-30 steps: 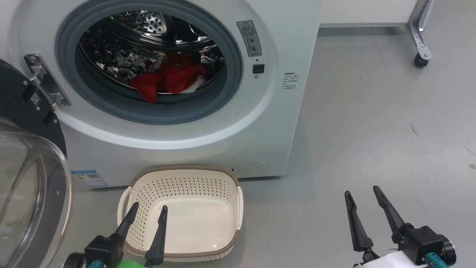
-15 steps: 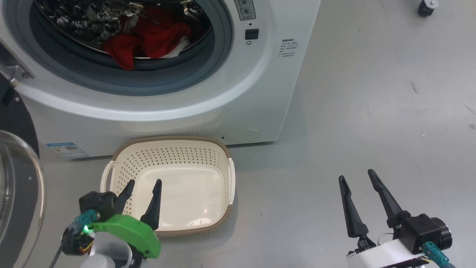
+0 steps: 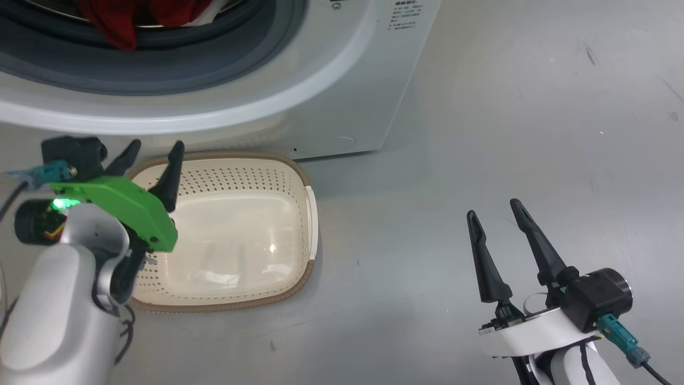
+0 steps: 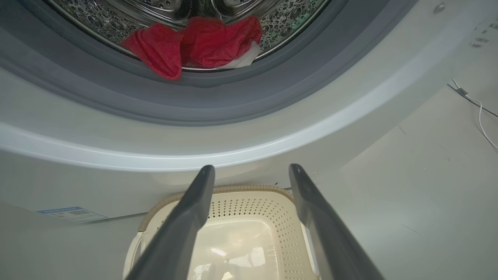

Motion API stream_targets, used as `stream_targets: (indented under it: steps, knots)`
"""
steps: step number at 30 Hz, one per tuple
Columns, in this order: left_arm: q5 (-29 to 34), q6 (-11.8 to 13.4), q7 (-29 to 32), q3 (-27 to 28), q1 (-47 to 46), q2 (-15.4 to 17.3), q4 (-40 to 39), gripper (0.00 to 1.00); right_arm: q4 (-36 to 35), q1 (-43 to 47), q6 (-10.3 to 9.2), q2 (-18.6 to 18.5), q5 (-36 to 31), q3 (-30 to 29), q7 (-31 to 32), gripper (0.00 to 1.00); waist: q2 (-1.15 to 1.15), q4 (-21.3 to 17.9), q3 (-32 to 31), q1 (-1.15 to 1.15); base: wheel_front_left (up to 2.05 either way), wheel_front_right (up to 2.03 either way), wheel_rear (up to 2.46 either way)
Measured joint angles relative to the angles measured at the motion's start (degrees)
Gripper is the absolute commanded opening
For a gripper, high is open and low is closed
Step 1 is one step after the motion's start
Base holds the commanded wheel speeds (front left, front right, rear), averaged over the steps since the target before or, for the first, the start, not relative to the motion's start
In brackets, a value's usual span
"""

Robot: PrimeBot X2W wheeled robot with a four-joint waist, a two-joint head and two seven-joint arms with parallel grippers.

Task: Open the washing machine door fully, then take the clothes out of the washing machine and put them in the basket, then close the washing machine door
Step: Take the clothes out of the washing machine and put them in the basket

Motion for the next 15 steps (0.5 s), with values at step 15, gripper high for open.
stream_targets:
  steps: [15]
  knots:
    - [-4.1,-0.5,13.1,2.5,-21.8,7.7,-1.4,1.0,-2.3,-7.0,-2.82,-0.1,5.6,3.7,0.0,1.0,0.0,-5.1,10.1,0.0,0.0,0.0,0.0]
